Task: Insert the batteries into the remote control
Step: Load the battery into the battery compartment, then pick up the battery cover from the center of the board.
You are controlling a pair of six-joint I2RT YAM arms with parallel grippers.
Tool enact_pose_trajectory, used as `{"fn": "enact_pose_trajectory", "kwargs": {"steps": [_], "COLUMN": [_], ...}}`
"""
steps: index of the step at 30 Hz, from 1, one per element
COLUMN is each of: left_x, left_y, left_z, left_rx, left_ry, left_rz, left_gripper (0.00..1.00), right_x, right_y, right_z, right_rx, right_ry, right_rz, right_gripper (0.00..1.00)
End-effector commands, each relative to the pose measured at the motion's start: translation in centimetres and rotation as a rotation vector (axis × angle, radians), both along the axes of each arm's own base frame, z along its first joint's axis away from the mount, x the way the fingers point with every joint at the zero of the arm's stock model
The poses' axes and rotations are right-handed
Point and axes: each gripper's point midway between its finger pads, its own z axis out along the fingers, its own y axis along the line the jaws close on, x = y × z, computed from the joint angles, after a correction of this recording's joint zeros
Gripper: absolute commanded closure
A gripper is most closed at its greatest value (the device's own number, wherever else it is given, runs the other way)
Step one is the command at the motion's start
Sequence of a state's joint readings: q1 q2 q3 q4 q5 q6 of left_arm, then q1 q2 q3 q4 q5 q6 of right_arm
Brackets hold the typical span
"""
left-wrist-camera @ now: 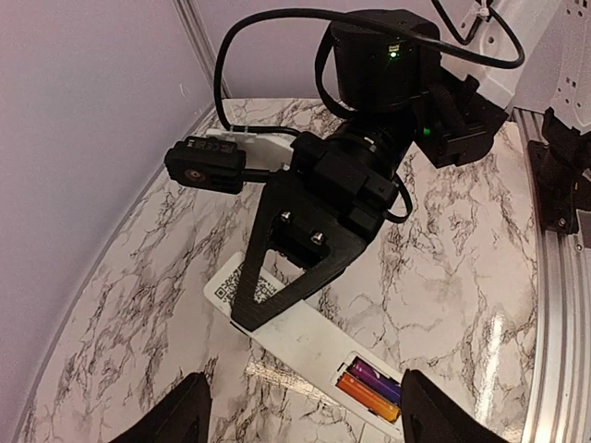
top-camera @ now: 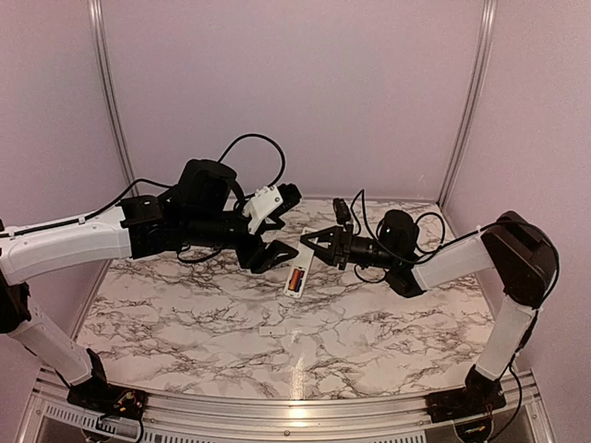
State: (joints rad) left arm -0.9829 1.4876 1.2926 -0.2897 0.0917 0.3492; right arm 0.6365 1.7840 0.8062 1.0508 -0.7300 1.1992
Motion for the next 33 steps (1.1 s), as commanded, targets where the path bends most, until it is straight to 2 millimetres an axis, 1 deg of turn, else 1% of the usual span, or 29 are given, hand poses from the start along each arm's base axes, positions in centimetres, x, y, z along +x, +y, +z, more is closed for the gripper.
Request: {"fn": "enact_pose_trajectory", "kwargs": {"steps": [1, 4, 7, 10, 14, 18, 23, 25, 27, 28, 30, 32, 33], "left_x": [0.3, 0.0, 0.0, -0.1, 0.1, 0.6, 1.3, 1.5, 1.8, 1.8, 1.4, 0.9, 1.0], "left_y": [0.3, -0.1, -0.4, -0.9, -1.5, -1.8, -1.9, -1.7, -1.5, -1.5, -1.4, -0.8, -0.3], "left_z": [-2.4, -4.1, -5.5, -6.0, -6.4, -7.7, -9.6, -10.5, -10.9, -10.8, -10.1, -8.6, -7.9], "left_rx": [-0.097, -0.098, -0.106, -0.131, -0.151, -0.131, -0.074, -0.043, -0.031, -0.03, -0.036, -0.06, -0.072], "left_ry": [0.287, 0.377, 0.452, 0.514, 0.553, 0.581, 0.601, 0.603, 0.602, 0.6, 0.585, 0.556, 0.539], "left_rz": [0.063, 0.056, 0.072, 0.064, 0.057, 0.077, 0.111, 0.13, 0.142, 0.137, 0.109, 0.083, 0.082], "left_gripper": [0.27, 0.29, 0.34, 0.36, 0.41, 0.48, 0.56, 0.63, 0.69, 0.68, 0.55, 0.41, 0.37], "right_x": [0.0, -0.1, -0.2, -0.2, -0.2, -0.2, -0.4, -0.6, -0.6, -0.6, -0.3, 0.0, 0.2], "right_y": [-0.3, -0.5, -0.6, -0.6, -0.5, -0.6, -0.7, -0.8, -0.8, -0.9, -1.2, -1.8, -2.2], "right_z": [1.1, 1.7, 2.2, 2.3, 2.4, 3.0, 3.4, 3.5, 3.6, 3.6, 3.3, 2.6, 2.4], "right_rx": [-0.012, -0.013, -0.009, -0.008, -0.006, 0.004, 0.012, 0.016, 0.018, 0.016, 0.011, -0.002, -0.007], "right_ry": [-0.07, -0.097, -0.116, -0.12, -0.123, -0.134, -0.139, -0.143, -0.142, -0.14, -0.135, -0.121, -0.114], "right_rz": [-0.024, -0.032, -0.035, -0.034, -0.035, -0.036, -0.035, -0.033, -0.032, -0.035, -0.043, -0.057, -0.065], "right_gripper": [1.0, 1.0, 1.0, 1.0, 1.0, 1.0, 1.0, 1.0, 1.0, 1.0, 1.0, 1.0, 1.0]}}
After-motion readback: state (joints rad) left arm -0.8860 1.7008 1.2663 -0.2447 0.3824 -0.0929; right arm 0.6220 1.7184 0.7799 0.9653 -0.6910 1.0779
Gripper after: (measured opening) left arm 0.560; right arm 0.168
